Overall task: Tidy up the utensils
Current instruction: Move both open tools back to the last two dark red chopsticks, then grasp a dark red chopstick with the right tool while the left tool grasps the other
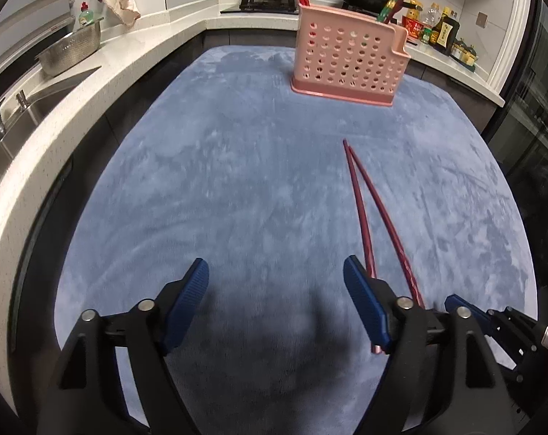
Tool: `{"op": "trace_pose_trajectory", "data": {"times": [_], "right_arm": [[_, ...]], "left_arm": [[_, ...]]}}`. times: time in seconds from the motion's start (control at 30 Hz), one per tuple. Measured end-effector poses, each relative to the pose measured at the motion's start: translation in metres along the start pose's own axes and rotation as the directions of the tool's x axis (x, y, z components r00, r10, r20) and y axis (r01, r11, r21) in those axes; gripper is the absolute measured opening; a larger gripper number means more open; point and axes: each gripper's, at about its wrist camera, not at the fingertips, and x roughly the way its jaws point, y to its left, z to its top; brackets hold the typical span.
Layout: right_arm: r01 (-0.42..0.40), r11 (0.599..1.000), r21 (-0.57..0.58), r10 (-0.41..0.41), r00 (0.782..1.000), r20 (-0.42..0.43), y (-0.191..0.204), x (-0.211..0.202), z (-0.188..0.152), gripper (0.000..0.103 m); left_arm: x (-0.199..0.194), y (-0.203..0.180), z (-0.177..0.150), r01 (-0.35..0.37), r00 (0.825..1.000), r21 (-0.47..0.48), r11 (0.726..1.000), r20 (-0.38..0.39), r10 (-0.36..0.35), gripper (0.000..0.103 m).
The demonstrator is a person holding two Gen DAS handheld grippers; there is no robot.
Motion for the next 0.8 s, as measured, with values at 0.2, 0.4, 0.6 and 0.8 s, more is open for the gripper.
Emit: {"op": "trace_pose_trajectory", "data": {"times": [0.2,0.4,0.6,0.8], "right_arm": [[-0.010,1.000,-0.003,0.010,0.999,-0.031,0.001,0.007,-0.007,0.026],[-0.006,1.000,-0.005,0.006,0.999,-0.047,0.001,0.013,-0.009,0.020],[0.012,1.000,-0.008,-0.012,0.999,-0.044,0.000,0.014,-0.012,0.007],[0.031,0.999,0.019,-0.030,0.999,-0.030,-0.008,0.009,-0.014,0.007]], "left_arm": [[0.005,-0.004,-0.011,0.000,1.000,0.014,1.000,-0.029,0.000,0.075],[0.009,-0.008,-0.020,0.007,0.999,0.029,1.000,-0.050,-0.005,0.075],[0.010,-0.017,-0.024,0.022,0.998,0.066,0.998,-0.063,-0.018,0.075],[0.011,-0.027,-0.027,0.045,0.997,0.103,0.994,-0.070,-0.038,0.079]]}}
